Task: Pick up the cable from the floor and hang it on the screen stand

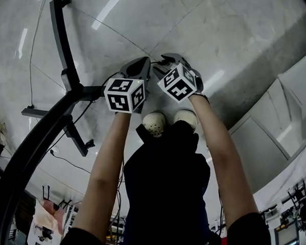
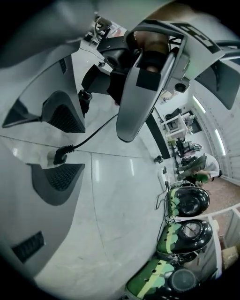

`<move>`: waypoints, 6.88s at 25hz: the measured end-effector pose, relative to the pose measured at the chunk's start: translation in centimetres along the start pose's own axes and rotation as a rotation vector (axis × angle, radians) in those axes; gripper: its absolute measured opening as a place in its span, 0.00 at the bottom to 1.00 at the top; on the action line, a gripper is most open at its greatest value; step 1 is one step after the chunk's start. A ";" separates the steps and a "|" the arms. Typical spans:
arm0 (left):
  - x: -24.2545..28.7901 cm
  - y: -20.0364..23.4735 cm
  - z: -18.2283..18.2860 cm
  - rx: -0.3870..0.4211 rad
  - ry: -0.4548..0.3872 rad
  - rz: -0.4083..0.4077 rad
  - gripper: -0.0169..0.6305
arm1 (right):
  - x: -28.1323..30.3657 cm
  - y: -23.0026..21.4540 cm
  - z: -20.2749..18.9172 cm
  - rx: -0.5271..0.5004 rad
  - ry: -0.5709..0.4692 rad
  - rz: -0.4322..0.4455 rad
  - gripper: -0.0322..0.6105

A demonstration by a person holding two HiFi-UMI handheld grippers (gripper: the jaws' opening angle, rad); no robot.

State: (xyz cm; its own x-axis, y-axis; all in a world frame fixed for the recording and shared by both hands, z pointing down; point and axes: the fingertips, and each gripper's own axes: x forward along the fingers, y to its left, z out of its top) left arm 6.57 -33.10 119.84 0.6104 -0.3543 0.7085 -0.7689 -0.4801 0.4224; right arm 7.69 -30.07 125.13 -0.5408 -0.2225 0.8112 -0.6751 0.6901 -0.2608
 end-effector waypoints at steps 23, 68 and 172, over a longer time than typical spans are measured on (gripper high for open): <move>0.4 1.4 0.3 -0.036 -0.008 -0.001 0.03 | 2.5 0.4 -1.3 -0.145 0.125 0.003 0.15; -19.3 -12.8 8.3 0.049 0.088 -0.045 0.03 | -23.1 8.9 6.4 0.052 0.118 -0.091 0.14; -87.0 -26.7 34.5 -0.020 -0.625 0.227 0.03 | -73.2 50.4 62.3 -0.788 -0.559 0.112 0.14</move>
State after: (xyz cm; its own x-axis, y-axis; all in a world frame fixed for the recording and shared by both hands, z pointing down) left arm -19.48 -17.14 27.42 0.4243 -0.8463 0.3220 -0.8909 -0.3264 0.3160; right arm -18.02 -21.95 19.98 -0.8792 -0.2821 0.3839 -0.1857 0.9450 0.2692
